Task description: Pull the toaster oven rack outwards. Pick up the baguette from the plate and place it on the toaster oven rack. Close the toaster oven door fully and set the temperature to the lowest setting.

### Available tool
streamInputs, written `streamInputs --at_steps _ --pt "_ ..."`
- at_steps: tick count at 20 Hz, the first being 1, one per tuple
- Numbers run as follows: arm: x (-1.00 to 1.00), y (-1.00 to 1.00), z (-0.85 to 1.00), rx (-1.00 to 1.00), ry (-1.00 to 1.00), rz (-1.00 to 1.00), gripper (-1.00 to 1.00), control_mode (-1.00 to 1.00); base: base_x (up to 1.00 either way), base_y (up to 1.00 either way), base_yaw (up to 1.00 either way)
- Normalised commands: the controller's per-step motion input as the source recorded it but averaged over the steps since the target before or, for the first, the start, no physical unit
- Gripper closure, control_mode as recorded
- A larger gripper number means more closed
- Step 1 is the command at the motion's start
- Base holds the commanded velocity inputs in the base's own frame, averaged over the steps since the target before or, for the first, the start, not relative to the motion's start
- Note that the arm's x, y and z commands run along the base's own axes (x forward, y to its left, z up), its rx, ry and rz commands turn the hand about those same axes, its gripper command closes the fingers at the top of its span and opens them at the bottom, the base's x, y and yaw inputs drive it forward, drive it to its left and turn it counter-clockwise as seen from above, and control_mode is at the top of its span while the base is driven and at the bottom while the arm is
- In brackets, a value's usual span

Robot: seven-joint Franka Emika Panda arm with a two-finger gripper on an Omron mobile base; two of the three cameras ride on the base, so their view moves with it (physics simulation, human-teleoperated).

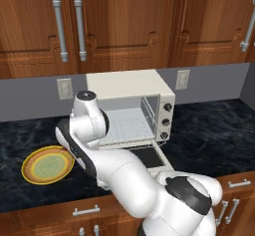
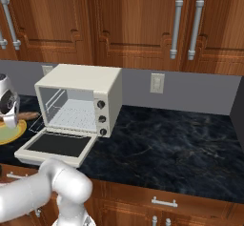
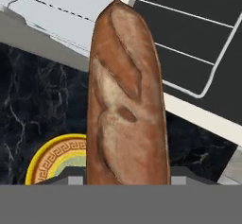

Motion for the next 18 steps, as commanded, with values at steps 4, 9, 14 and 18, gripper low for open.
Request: streamInputs --at_steps 4,9,14,18 --pt "0.0 -0.66 0.18 0.0 0.0 -0.1 1.0 -1.0 0.0 0.0 0.0" --pt "0.0 -0.86 0.02 0.01 0.0 -0.07 1.0 -1.0 0.0 0.0 0.0" --pt "-0.01 -0.87 0.03 0.04 0.0 -0.05 1.0 -1.0 0.0 0.0 0.0" --pt "0.0 -0.74 0.01 0.04 -0.01 -0.02 1.0 -1.0 0.0 0.0 0.0"
